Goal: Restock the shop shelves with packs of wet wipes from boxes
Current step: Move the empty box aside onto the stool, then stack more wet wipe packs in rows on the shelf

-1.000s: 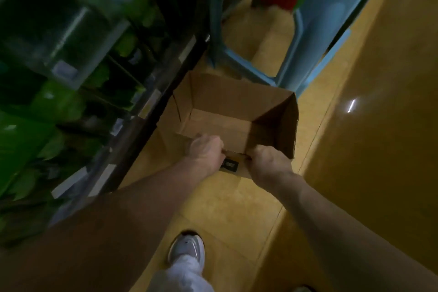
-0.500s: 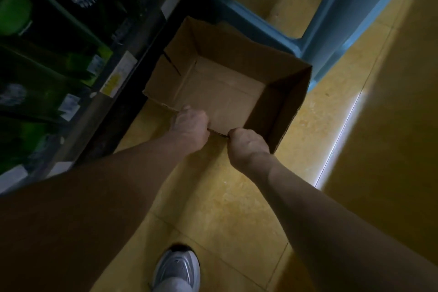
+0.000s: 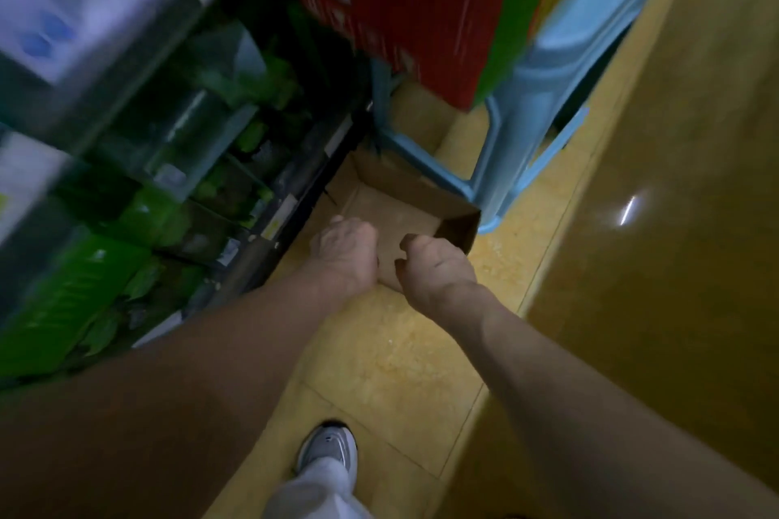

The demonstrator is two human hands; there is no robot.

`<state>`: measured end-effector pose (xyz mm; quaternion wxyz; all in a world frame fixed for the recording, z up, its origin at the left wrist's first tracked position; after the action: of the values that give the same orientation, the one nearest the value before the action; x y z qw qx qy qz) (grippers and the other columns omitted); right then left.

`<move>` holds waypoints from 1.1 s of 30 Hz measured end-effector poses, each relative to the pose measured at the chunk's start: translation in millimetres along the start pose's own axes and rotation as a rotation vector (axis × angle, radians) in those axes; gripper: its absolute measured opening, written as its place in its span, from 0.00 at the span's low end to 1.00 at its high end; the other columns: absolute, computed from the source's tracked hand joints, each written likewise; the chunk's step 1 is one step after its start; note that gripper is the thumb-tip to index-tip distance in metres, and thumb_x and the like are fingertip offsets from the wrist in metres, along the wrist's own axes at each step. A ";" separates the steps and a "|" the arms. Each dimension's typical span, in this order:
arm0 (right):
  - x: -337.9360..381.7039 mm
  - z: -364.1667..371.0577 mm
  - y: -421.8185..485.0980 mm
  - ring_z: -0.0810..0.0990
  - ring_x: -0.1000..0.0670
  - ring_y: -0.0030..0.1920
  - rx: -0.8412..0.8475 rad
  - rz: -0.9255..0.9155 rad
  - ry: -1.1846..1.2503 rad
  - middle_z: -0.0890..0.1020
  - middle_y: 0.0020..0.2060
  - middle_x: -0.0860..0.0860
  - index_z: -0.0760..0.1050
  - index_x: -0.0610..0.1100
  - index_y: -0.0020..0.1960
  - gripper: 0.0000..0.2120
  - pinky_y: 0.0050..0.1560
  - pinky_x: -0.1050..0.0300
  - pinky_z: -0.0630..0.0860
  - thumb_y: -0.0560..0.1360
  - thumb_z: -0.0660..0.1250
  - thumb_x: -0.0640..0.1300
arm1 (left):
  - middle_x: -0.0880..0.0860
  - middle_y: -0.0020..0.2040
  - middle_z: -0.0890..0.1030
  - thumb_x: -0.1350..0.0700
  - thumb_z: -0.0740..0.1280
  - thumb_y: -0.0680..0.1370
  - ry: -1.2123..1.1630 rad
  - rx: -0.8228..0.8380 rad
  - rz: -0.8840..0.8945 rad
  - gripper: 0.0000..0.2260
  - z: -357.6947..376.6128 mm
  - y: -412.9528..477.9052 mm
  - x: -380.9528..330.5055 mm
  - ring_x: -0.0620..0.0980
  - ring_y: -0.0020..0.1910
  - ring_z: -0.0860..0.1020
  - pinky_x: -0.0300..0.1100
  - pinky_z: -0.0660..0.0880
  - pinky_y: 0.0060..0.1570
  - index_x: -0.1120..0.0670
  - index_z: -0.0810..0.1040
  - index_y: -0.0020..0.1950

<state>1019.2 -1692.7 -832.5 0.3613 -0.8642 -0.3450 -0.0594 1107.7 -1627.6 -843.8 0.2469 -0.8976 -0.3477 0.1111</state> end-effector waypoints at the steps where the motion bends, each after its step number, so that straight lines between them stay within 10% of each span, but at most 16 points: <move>1: 3.6 -19.5 -15.2 0.79 0.48 0.52 -0.018 -0.016 -0.008 0.80 0.52 0.47 0.74 0.45 0.61 0.12 0.54 0.53 0.78 0.78 0.63 0.40 | 0.56 0.60 0.75 0.58 0.61 0.80 0.011 -0.019 0.000 0.11 -21.5 -13.0 -3.3 0.55 0.62 0.70 0.46 0.70 0.52 0.54 0.79 0.60; 24: 33.9 -379.4 -229.7 0.77 0.40 0.56 -0.295 -0.259 -0.112 0.79 0.56 0.42 0.73 0.42 0.62 0.13 0.52 0.49 0.74 0.80 0.58 0.43 | 0.56 0.54 0.77 0.51 0.62 0.78 -0.204 -0.344 0.027 0.06 -372.4 -176.0 -116.6 0.59 0.53 0.77 0.48 0.74 0.44 0.51 0.72 0.44; 33: 39.4 -439.4 -128.9 0.76 0.41 0.59 -0.333 -0.243 -0.128 0.76 0.60 0.43 0.70 0.45 0.68 0.17 0.53 0.51 0.73 0.80 0.57 0.41 | 0.55 0.65 0.73 0.49 0.63 0.79 -0.409 -0.297 -0.039 0.16 -421.3 -70.7 -107.0 0.55 0.62 0.74 0.47 0.74 0.57 0.52 0.74 0.65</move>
<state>1031.0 -1898.8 -421.8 0.1809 -0.8661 -0.4544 -0.1036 1145.4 -1809.5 -444.5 0.0391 -0.8760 -0.4202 0.2335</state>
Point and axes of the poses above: each hand's wrist, its own y-axis towards the middle knuckle, its own z-axis out of the palm, x = y × z, the point moved 1 cm from there along y, towards the middle knuckle
